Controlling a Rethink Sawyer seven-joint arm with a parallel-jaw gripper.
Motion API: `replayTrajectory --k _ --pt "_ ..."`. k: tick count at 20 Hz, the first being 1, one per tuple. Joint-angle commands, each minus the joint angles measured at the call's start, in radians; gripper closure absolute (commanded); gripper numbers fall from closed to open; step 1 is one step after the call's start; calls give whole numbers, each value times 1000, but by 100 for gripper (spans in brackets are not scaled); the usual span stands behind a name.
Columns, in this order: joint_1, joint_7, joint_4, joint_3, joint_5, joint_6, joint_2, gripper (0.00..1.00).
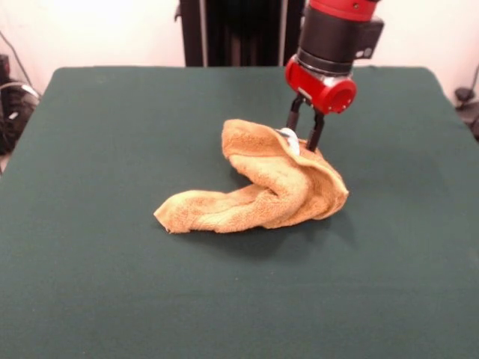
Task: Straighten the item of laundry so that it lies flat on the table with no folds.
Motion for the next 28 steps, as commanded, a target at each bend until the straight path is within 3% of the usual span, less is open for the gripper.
replayTrajectory --k 1,6,12,14,15,17,25,28 --pt "39 242 62 32 57 179 46 0" --pt "55 258 89 23 51 223 16 0" --pt "-37 214 103 153 30 79 60 0" --pt "-65 197 99 178 13 47 72 0" --pt "-135 186 132 194 -12 5 63 0" --pt "-140 179 125 187 -22 3 65 0" --pt "-9 183 41 11 -17 250 21 0" --pt "11 229 23 12 2 321 -40 0"
